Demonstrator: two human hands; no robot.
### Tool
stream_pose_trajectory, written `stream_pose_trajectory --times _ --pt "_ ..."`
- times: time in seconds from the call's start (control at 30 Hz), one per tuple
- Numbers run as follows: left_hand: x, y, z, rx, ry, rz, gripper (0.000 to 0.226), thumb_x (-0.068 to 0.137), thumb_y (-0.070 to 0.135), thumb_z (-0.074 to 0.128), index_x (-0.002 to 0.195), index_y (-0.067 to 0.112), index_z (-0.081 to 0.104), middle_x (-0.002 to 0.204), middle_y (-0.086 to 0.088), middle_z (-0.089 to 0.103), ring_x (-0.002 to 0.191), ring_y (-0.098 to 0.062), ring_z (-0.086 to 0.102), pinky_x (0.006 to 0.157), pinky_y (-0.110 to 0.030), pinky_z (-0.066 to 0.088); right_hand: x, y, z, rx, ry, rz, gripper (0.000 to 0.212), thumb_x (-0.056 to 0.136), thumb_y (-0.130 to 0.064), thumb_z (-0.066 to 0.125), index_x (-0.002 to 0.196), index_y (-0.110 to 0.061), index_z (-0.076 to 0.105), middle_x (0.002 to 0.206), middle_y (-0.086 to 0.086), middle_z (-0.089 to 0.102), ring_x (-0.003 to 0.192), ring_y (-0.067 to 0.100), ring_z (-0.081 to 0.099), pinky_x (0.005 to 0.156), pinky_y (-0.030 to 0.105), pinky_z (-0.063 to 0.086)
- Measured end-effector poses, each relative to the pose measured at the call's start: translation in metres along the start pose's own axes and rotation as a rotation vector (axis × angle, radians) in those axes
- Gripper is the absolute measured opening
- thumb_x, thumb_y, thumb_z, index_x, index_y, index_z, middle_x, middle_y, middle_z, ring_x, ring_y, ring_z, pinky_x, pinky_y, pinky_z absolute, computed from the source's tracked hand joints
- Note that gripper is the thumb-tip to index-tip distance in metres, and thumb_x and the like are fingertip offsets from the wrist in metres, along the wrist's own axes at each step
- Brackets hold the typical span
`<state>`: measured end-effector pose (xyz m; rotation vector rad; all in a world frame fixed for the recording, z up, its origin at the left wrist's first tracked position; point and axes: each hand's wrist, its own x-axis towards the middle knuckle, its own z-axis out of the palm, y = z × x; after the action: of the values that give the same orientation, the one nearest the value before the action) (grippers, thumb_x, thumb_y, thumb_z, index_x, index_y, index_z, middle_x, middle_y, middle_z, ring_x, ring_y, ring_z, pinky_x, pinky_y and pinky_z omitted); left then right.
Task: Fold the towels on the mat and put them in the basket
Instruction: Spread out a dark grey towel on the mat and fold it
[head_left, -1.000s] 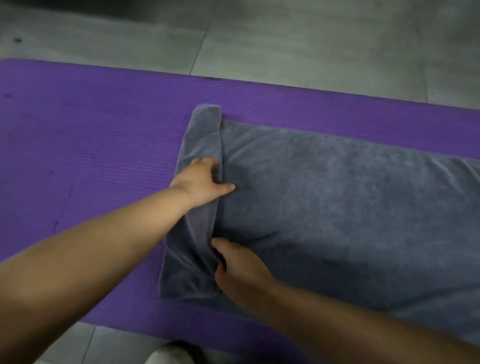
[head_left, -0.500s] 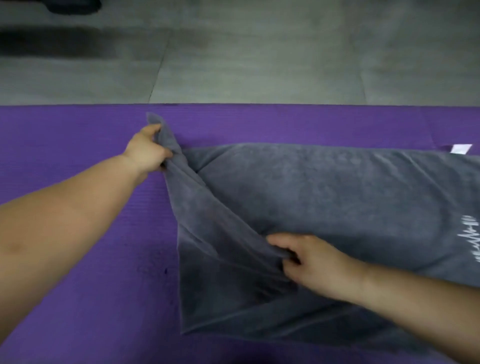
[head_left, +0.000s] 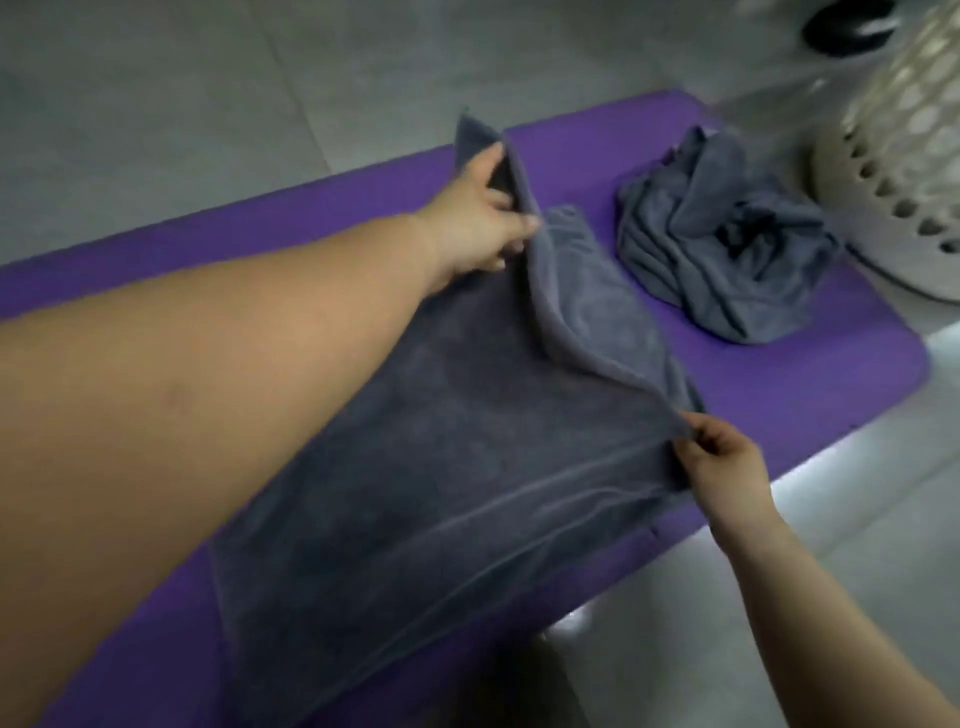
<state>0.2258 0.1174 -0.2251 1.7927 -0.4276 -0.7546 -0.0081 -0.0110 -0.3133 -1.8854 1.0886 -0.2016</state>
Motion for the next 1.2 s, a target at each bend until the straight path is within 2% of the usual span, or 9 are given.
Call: stream_pose_trajectory --times 0.07,0.17,0.23,0.33,0.4,0.6,0.83,0.97,1.2 --pt "-0.011 -0.015 0.040 0.230 -0.121 0.018 0.071 0.089 0.013 0.056 0.146 0.016 0.014 0.137 -0.009 0.042 0.118 -0.020 0.050 0.094 -0.026 0.040 0.017 0.019 -0.017 -0.010 0.105 0.074 0.024 0.086 0.009 0.047 0.098 -0.005 0.063 0.055 -0.021 0.062 0.056 -0.008 0.055 0.058 0.003 0.040" --pt "-0.055 -0.063 0.066 0.562 -0.326 0.052 0.059 0.088 0.022 0.057 0.141 0.016 0.032 0.143 -0.006 0.036 0.126 -0.020 0.042 0.101 -0.021 0.030 0.030 0.036 -0.026 -0.001 0.189 0.192 0.023 0.087 0.005 0.048 0.105 0.006 0.062 0.081 0.003 0.059 0.070 0.010 0.054 0.056 0.008 0.040" --pt "-0.096 -0.098 0.061 0.813 -0.367 0.168 0.049 0.088 0.033 0.054 0.134 0.022 0.043 0.139 0.001 0.040 0.126 -0.016 0.043 0.104 -0.024 0.033 0.034 0.038 -0.025 -0.019 0.196 0.225 0.020 0.086 0.004 0.050 0.102 0.004 0.062 0.073 0.001 0.057 0.068 0.009 0.054 0.053 0.008 0.040" --pt "-0.149 -0.143 0.047 1.058 -0.344 0.363 0.051 0.061 0.057 0.057 0.103 0.029 0.065 0.107 0.006 0.063 0.096 -0.013 0.064 0.078 -0.027 0.053 0.032 0.035 -0.023 -0.138 0.213 0.207 0.018 0.087 -0.002 0.051 0.100 0.000 0.062 0.078 0.003 0.057 0.071 0.014 0.053 0.064 0.021 0.042" --pt "-0.169 -0.167 0.039 1.159 -0.367 0.366 0.061 0.043 0.064 0.064 0.095 0.033 0.067 0.102 0.008 0.067 0.099 -0.012 0.054 0.073 -0.028 0.055 0.031 0.034 -0.023 -0.214 0.276 0.190 0.019 0.088 -0.005 0.050 0.102 0.000 0.062 0.089 0.006 0.056 0.082 0.018 0.049 0.076 0.030 0.040" --pt "-0.184 -0.199 0.023 1.180 -0.453 0.414 0.081 0.039 0.058 0.070 0.111 0.027 0.049 0.113 -0.003 0.066 0.110 -0.017 0.042 0.104 -0.031 0.013 0.042 0.033 -0.022 -0.201 0.205 0.259 0.036 0.083 -0.003 0.056 0.119 -0.002 0.053 0.115 0.020 0.057 0.093 0.024 0.053 0.087 0.033 0.043" --pt "-0.183 -0.196 0.025 1.171 -0.457 0.466 0.081 0.024 0.056 0.085 0.098 0.026 0.070 0.106 -0.003 0.069 0.105 -0.016 0.042 0.091 -0.033 0.029 0.034 0.018 -0.020 -0.371 0.170 0.116 0.023 0.081 -0.010 0.058 0.103 -0.002 0.059 0.100 0.013 0.057 0.112 0.031 0.046 0.090 0.036 0.038" --pt "-0.190 -0.200 0.026 1.181 -0.409 0.498 0.075 0.025 0.050 0.087 0.094 0.023 0.072 0.105 -0.004 0.069 0.104 -0.016 0.043 0.092 -0.034 0.029 0.022 0.018 -0.025 -0.252 0.224 0.029 0.027 0.082 -0.002 0.055 0.107 -0.003 0.047 0.096 0.002 0.048 0.095 0.024 0.050 0.078 0.027 0.034" --pt "-0.212 -0.204 0.026 1.172 -0.266 0.500 0.082 0.024 0.041 0.088 0.089 0.019 0.043 0.085 -0.005 0.068 0.085 -0.019 0.042 0.075 -0.033 0.033 0.016 0.033 -0.033 -0.494 0.061 0.041 0.038 0.082 -0.014 0.064 0.117 -0.003 0.055 0.122 0.017 0.052 0.111 0.030 0.051 0.090 0.033 0.039"
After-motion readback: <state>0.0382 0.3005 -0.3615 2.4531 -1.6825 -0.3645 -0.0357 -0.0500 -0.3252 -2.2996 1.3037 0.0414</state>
